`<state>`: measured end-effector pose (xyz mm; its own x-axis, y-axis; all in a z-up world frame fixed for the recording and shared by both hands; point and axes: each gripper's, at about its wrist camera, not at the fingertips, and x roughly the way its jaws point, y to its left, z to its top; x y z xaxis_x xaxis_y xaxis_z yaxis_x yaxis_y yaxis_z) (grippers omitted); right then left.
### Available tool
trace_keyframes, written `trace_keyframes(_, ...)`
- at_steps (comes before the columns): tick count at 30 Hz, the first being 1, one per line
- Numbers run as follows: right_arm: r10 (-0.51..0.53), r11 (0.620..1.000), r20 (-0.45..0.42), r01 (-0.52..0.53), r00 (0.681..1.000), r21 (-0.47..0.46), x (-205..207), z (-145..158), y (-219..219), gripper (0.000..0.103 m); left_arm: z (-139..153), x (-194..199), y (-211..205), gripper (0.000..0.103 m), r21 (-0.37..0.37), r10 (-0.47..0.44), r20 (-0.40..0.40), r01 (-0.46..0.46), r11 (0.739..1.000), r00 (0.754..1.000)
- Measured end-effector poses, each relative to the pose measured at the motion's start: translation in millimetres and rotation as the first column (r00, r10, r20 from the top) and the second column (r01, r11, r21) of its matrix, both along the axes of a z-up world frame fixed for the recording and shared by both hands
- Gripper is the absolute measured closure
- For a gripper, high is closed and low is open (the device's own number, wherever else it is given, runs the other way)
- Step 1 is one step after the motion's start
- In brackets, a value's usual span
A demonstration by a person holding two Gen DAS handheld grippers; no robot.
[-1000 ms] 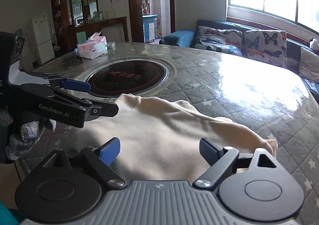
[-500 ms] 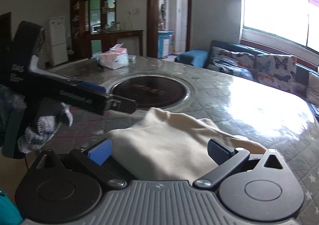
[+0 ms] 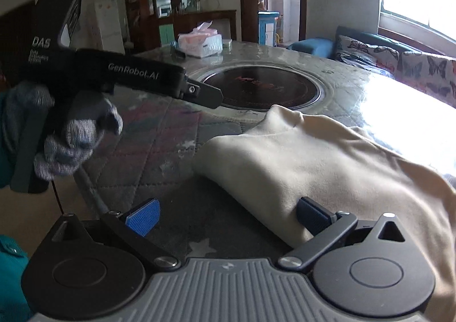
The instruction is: Fold clothes
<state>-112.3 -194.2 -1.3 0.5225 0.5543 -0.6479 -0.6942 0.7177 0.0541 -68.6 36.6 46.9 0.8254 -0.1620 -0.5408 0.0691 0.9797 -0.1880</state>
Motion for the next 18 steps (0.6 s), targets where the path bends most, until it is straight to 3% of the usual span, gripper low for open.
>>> trace_keyframes(5,-0.004,1.000,-0.003,0.004,1.000,0.031,0,13,8,0.000,-5,0,13,0.000,-0.037,0.004,-0.001,-0.004,0.999,1.000)
trace_keyframes(13,-0.006,0.998,-0.001,0.006,1.000,-0.058,4,4,27,0.000,-13,4,22,0.000,-0.067,-0.019,-0.034,0.017,0.998,0.999)
trace_keyframes(18,-0.015,1.000,0.001,0.015,1.000,-0.028,7,15,34,0.000,-16,6,26,0.000,-0.087,-0.026,-0.046,0.022,0.996,0.999)
